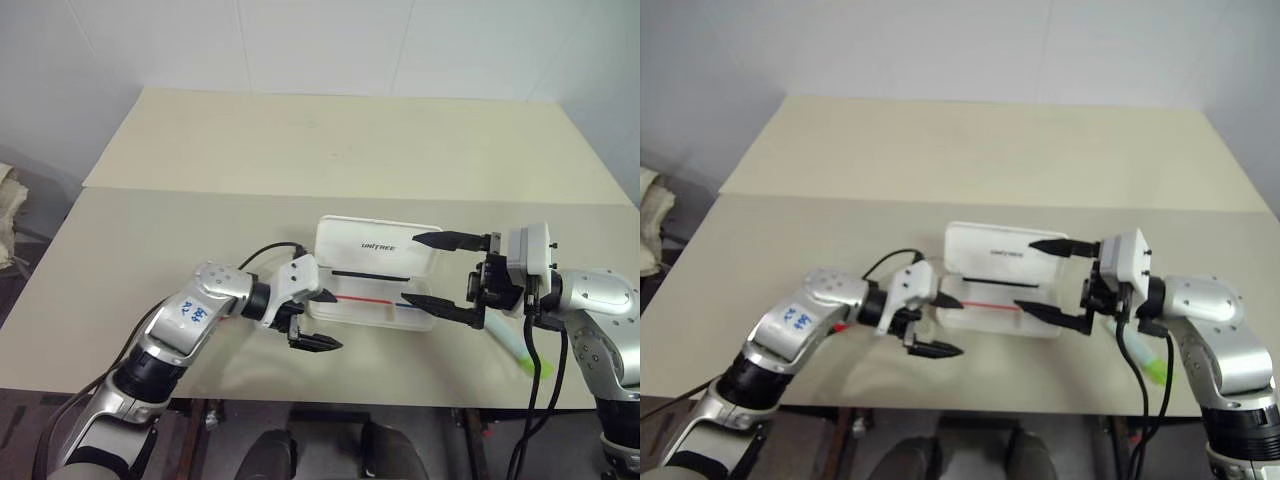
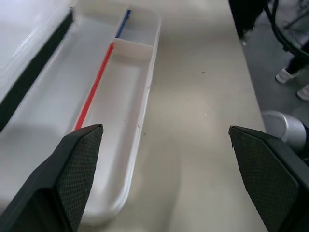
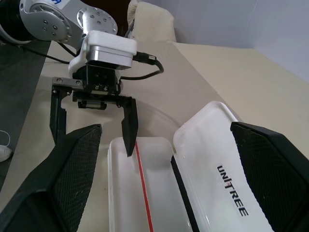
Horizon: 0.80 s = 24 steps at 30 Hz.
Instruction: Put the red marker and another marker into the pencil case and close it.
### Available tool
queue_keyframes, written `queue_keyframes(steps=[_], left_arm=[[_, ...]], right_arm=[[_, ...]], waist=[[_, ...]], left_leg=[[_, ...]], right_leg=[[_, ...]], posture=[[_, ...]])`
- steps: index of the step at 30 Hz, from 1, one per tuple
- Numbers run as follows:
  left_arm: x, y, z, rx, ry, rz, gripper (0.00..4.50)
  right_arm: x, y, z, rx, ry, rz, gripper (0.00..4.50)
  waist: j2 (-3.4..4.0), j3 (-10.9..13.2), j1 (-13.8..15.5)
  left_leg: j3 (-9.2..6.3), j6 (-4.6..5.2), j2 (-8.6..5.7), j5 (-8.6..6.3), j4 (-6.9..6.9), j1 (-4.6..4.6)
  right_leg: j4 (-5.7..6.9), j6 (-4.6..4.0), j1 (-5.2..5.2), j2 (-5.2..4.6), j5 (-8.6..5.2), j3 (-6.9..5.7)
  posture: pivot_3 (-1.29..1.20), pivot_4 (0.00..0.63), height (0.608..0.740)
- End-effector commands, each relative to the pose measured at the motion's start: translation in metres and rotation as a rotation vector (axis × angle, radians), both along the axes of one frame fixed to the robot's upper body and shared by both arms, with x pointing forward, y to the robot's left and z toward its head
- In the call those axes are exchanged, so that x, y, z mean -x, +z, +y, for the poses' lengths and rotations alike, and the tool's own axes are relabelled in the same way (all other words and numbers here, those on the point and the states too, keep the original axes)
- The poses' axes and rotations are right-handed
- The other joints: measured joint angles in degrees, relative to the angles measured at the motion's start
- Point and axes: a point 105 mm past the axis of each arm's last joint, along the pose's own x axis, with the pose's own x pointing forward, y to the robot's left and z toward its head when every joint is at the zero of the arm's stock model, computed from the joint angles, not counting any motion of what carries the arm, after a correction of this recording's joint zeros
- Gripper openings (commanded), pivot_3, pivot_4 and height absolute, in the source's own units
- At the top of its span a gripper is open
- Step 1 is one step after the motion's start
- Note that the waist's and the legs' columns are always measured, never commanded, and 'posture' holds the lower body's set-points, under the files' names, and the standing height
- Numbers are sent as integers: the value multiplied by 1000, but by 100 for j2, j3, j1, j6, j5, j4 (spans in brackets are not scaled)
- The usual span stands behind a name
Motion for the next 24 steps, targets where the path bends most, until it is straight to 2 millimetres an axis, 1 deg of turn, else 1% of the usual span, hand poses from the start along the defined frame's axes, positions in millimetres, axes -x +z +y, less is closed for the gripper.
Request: queue_keyframes(steps=[1,5,8,10,13,16,19,21,24], left_arm=[[2,24,16,92,37,-132,4462],[7,29,44,112,143,-171,4462],[12,34,62,122,223,-195,4462],[9,38,87,108,350,-223,4462],[16,40,115,96,452,-244,4462],[28,30,146,48,532,-239,4462],[37,17,173,-11,588,-237,4462],[42,10,183,-45,588,-235,4462],[53,-7,197,-95,556,-206,4462]], right_arm=[[0,7,4,-9,43,-33,4500],[-1,10,12,-17,107,-32,4500],[1,9,17,-7,168,-28,4500],[6,6,22,18,233,-19,4500],[11,2,26,44,307,-15,4500],[12,-4,29,69,369,-40,4500],[8,-6,29,75,389,-15,4500],[4,-6,28,82,391,-7,4500],[-5,-7,22,95,369,24,4500]], waist=[[0,0,-7],[5,3,-12],[6,4,-4],[8,5,0],[9,5,1],[13,8,-15],[15,9,-23],[18,11,-6],[21,13,1]], left_leg=[[-1,-1,1,0,0,0],[-1,-4,3,-1,-2,4],[-3,-6,3,-3,-4,4],[-8,-8,2,-4,-4,3],[-13,-11,2,-8,-8,2],[-9,-14,1,-15,-9,3],[-6,-16,3,-20,-10,3],[-4,-16,4,-21,-10,3],[-5,-16,3,-21,-8,3]], right_leg=[[0,0,0,0,0,0],[-2,0,0,1,0,1],[-1,-1,0,1,0,2],[-1,-1,-2,0,0,2],[2,-1,-5,0,0,0],[1,-2,-8,0,-1,1],[1,-3,-12,0,-2,1],[1,-6,-12,0,-3,0],[-1,-7,-11,0,-4,-1]], posture=[[0,150,740],[0,150,740],[0,150,740],[0,150,740],[0,150,740],[0,150,740],[0,150,740],[0,150,740],[0,150,740]])
